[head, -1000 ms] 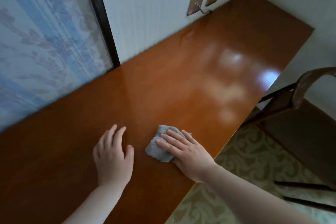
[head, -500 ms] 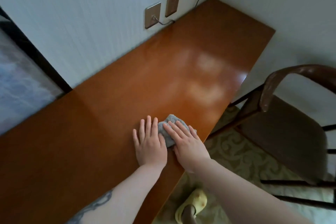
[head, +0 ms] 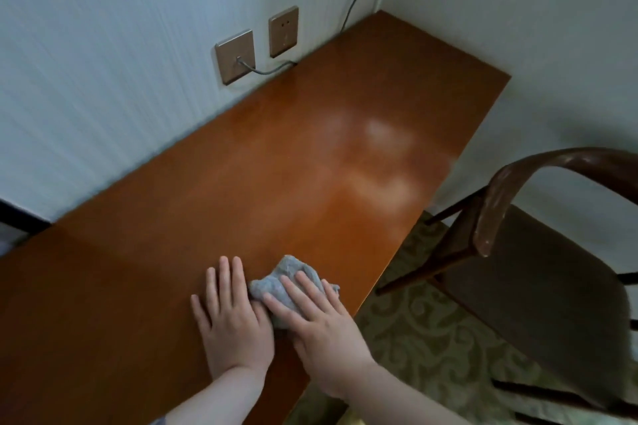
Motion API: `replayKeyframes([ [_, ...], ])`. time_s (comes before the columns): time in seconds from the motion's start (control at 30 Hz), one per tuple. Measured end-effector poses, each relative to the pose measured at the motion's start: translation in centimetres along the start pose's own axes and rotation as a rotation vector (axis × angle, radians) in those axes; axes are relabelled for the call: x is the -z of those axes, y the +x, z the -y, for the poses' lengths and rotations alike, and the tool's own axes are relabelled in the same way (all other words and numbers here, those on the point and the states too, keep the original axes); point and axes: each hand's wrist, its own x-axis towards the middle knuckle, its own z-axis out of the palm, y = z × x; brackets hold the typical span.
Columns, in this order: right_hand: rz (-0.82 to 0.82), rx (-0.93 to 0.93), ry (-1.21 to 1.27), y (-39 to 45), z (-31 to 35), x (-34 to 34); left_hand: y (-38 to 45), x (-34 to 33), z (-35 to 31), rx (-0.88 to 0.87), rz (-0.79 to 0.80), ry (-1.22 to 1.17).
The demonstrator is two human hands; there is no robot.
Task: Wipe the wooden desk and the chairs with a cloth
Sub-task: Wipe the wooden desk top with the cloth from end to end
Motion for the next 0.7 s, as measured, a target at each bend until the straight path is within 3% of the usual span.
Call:
replayKeyframes([
  [0.03,0.056,0.089,-0.045,-0.8,-2.2,0.2,0.0,0.1,0.0,0.005,0.005,0.015],
  [0.1,-0.013,0.105,-0.173,-1.4,-6.7,0.9,0.0,0.1,0.0,0.024,0.027,0.049],
  [0.2,-0.077,-0.192,-0.06,1.7,-9.4,2.9,0.2,-0.2,0.1,0.03,0.004,0.069],
  [0.3,-0.137,-0.4,0.032,4.9,-7.6,3.4,0.2,-0.1,-0.1,0.045,-0.002,0.076],
  [0.5,-0.049,0.061,-0.044,3.0,-7.3,3.4,0.2,-0.1,-0.4,0.079,-0.025,0.062],
  [0.57,-0.046,-0.024,0.194,2.2,-7.7,5.5,0.1,0.1,-0.4,0.072,-0.03,0.055],
  [0.6,-0.073,-0.156,0.445,2.0,-7.2,7.1,0.1,0.2,-0.5,0.066,-0.033,0.049],
  [0.7,-0.156,-0.644,1.518,1.6,-6.2,11.3,-0.2,0.6,-0.5,0.037,-0.062,-0.056],
])
